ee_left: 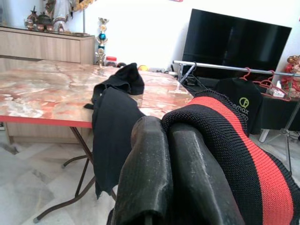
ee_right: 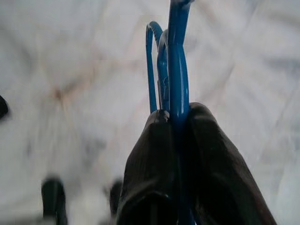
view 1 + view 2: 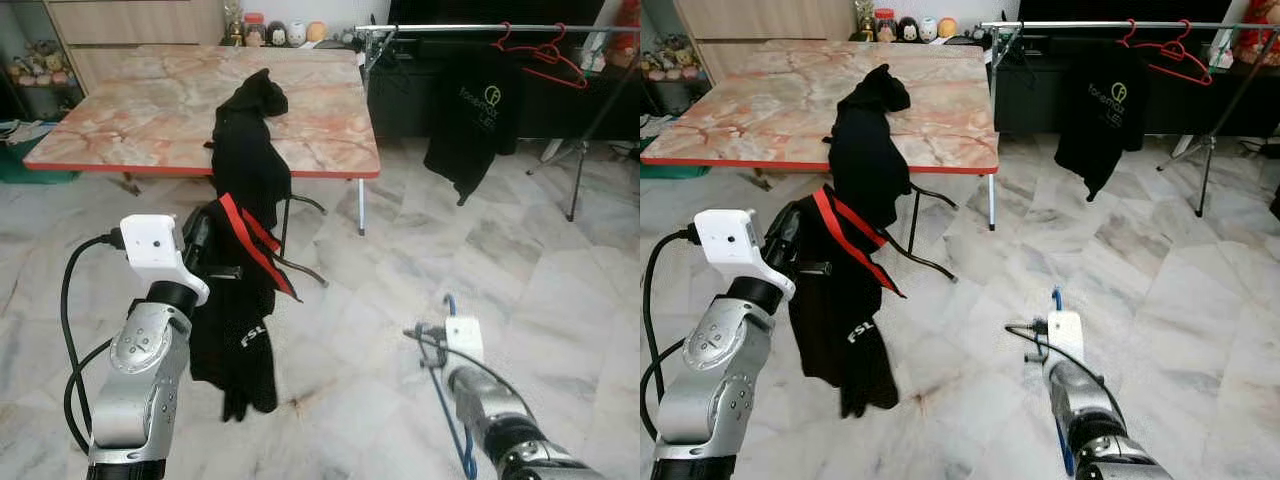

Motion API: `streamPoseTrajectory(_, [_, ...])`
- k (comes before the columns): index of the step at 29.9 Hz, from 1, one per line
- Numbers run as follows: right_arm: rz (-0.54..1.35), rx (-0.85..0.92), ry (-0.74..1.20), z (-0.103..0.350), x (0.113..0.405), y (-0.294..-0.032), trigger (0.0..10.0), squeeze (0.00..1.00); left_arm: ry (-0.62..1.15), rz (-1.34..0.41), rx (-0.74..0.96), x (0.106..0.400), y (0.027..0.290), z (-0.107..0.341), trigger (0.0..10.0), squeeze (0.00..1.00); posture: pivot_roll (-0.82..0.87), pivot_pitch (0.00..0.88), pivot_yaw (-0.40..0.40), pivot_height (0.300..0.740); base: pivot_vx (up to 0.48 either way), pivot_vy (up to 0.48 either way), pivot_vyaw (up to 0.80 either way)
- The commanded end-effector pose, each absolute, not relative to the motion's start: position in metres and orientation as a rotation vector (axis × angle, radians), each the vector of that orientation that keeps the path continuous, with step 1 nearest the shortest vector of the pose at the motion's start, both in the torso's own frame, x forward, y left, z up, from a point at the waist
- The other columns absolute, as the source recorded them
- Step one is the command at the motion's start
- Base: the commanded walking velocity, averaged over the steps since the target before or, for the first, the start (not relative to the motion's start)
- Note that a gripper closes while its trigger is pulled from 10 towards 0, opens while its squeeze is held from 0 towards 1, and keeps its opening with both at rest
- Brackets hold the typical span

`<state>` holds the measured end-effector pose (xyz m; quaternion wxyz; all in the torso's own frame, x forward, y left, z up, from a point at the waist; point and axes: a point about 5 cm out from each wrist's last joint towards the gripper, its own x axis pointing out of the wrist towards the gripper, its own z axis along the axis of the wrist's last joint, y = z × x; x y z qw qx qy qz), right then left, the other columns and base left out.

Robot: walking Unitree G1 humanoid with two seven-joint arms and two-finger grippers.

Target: Hang hanger

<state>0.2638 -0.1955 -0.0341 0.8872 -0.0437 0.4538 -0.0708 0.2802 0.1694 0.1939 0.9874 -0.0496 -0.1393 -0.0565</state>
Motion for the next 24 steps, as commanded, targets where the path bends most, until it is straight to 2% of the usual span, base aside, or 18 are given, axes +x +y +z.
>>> streamPoseTrajectory(1, [-0.137, -0.080, 1.079, -0.058, 0.232, -0.190, 10.0, 0.00, -0.332, -0.100, -0.082, 0.282, 0.172, 0.205, 10.0, 0.00, 0.08, 0.000, -0.043, 0.740, 0.000, 0.000, 0.00])
streamPoseTrajectory(8, [-0.090, -0.117, 1.170, -0.069, 0.215, -0.189, 10.0, 0.00, -0.341, -0.086, -0.075, 0.283, 0.174, 0.206, 10.0, 0.00, 0.09, 0.000, -0.051, 0.740, 0.000, 0.000, 0.00])
streamPoseTrajectory(13, [-0.047, -0.135, 1.145, -0.067, 0.219, -0.185, 10.0, 0.00, -0.347, -0.080, -0.075, 0.284, 0.175, 0.207, 10.0, 0.00, 0.10, 0.000, -0.052, 0.740, 0.000, 0.000, 0.00])
streamPoseTrajectory(24, [-0.039, -0.150, 1.148, -0.074, 0.207, -0.185, 10.0, 0.00, -0.335, -0.067, -0.069, 0.279, 0.179, 0.204, 10.0, 0.00, 0.12, 0.000, -0.040, 0.740, 0.000, 0.000, 0.00])
